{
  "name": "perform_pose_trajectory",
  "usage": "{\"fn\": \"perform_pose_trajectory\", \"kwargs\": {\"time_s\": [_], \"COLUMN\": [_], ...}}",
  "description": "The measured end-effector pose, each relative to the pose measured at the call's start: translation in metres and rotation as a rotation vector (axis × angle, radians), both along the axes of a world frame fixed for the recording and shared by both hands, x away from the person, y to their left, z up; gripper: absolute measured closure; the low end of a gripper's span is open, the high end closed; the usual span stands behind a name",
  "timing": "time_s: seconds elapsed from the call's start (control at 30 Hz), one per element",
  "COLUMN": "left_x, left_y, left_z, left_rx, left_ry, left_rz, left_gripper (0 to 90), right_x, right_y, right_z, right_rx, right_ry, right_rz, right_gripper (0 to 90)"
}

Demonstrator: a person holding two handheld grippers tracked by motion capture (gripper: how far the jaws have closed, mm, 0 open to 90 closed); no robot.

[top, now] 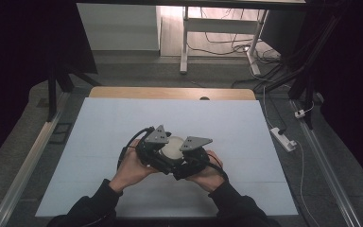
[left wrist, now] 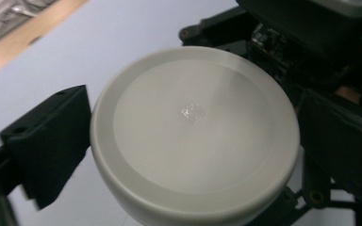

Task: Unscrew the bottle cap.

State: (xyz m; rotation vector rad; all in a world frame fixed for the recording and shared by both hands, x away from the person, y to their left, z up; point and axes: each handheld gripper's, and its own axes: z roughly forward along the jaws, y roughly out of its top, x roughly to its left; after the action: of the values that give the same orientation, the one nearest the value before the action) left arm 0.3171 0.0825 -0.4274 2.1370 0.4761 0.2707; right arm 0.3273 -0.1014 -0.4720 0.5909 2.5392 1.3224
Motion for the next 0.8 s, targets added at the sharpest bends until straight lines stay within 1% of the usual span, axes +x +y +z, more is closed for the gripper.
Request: {"fn": "perform_pose_trajectory", "kwargs": {"time_s": [0.03, 0.07, 0.1, 0.13, 0.17, 0.2, 0.23, 0.27, 0.3, 0.33, 0.37, 0.4, 0.43, 0.47, 0.5, 0.53, 0.57, 0.6, 0.63, 0.67, 0.73, 0.77, 0.8], "left_x": [0.000, 0.001, 0.001, 0.002, 0.003, 0.003, 0.004, 0.005, 0.007, 0.007, 0.007, 0.007, 0.008, 0.008, 0.008, 0.007, 0.006, 0.006, 0.005, 0.005, 0.005, 0.005, 0.005], "left_y": [0.002, 0.006, 0.006, 0.011, 0.013, 0.013, 0.015, 0.017, 0.020, 0.020, 0.021, 0.022, 0.023, 0.023, 0.023, 0.023, 0.023, 0.023, 0.023, 0.023, 0.022, 0.020, 0.019], "left_z": [0.001, 0.003, 0.003, 0.004, 0.004, 0.004, 0.004, 0.004, 0.003, 0.003, 0.002, 0.001, 0.000, 0.000, -0.001, -0.002, -0.002, -0.002, -0.002, -0.002, -0.002, -0.002, -0.003], "left_rx": [0.004, 0.008, 0.008, 0.018, 0.024, 0.024, 0.025, 0.021, 0.015, 0.015, 0.008, 0.003, -0.006, -0.006, 0.005, 0.001, 0.005, 0.005, 0.008, 0.008, 0.010, 0.008, 0.012], "left_ry": [-0.002, -0.004, -0.004, 0.003, 0.002, 0.002, 0.009, 0.015, 0.022, 0.022, 0.027, 0.024, 0.031, 0.031, 0.020, 0.023, 0.008, 0.008, 0.000, 0.001, -0.004, -0.001, -0.001], "left_rz": [-0.023, -0.067, -0.067, -0.125, -0.142, -0.142, -0.173, -0.198, -0.222, -0.222, -0.242, -0.252, -0.286, -0.286, -0.295, -0.309, -0.314, -0.314, -0.311, -0.310, -0.295, -0.265, -0.249], "left_gripper": [0.0, 0.0, 0.0, 0.0, 0.0, 0.0, 0.0, 0.0, 0.0, 0.0, 0.0, 0.5, 1.1, 1.6, 2.9, 3.6, 5.1, 6.9, 6.9, 7.0, 7.2, 7.3, 7.4], "right_x": [-0.001, -0.002, -0.002, -0.002, -0.003, -0.003, -0.004, -0.005, -0.006, -0.007, -0.007, -0.009, -0.010, -0.011, -0.012, -0.013, -0.014, -0.014, -0.014, -0.015, -0.014, -0.014, -0.013], "right_y": [0.000, 0.000, 0.000, 0.000, 0.000, 0.000, 0.000, 0.002, 0.002, 0.003, 0.003, 0.005, 0.006, 0.007, 0.007, 0.008, 0.008, 0.008, 0.008, 0.008, 0.008, 0.008, 0.007], "right_z": [0.001, 0.001, 0.001, 0.002, 0.002, 0.002, 0.002, 0.002, 0.002, 0.002, 0.002, 0.002, 0.002, 0.002, 0.002, 0.002, 0.002, 0.002, 0.003, 0.003, 0.003, 0.003, 0.003], "right_rx": [0.000, 0.002, 0.002, 0.003, 0.005, 0.005, 0.005, 0.008, 0.009, 0.010, 0.010, 0.010, 0.014, 0.014, 0.016, 0.016, 0.015, 0.015, 0.017, 0.016, 0.018, 0.016, 0.012], "right_ry": [0.001, -0.003, -0.005, -0.007, -0.008, -0.008, -0.006, -0.004, -0.003, -0.005, -0.005, -0.004, -0.004, -0.004, -0.004, -0.005, -0.007, -0.007, -0.007, -0.010, -0.010, -0.009, -0.010], "right_rz": [0.009, 0.026, 0.034, 0.046, 0.054, 0.054, 0.064, 0.097, 0.104, 0.116, 0.116, 0.137, 0.147, 0.157, 0.166, 0.172, 0.178, 0.178, 0.179, 0.181, 0.173, 0.165, 0.153], "right_gripper": [6.7, 6.7, 6.7, 6.7, 6.7, 6.7, 6.7, 6.7, 6.7, 6.7, 6.7, 6.7, 6.7, 6.7, 6.7, 6.7, 6.7, 6.7, 6.7, 6.7, 6.7, 6.7, 6.7]}}
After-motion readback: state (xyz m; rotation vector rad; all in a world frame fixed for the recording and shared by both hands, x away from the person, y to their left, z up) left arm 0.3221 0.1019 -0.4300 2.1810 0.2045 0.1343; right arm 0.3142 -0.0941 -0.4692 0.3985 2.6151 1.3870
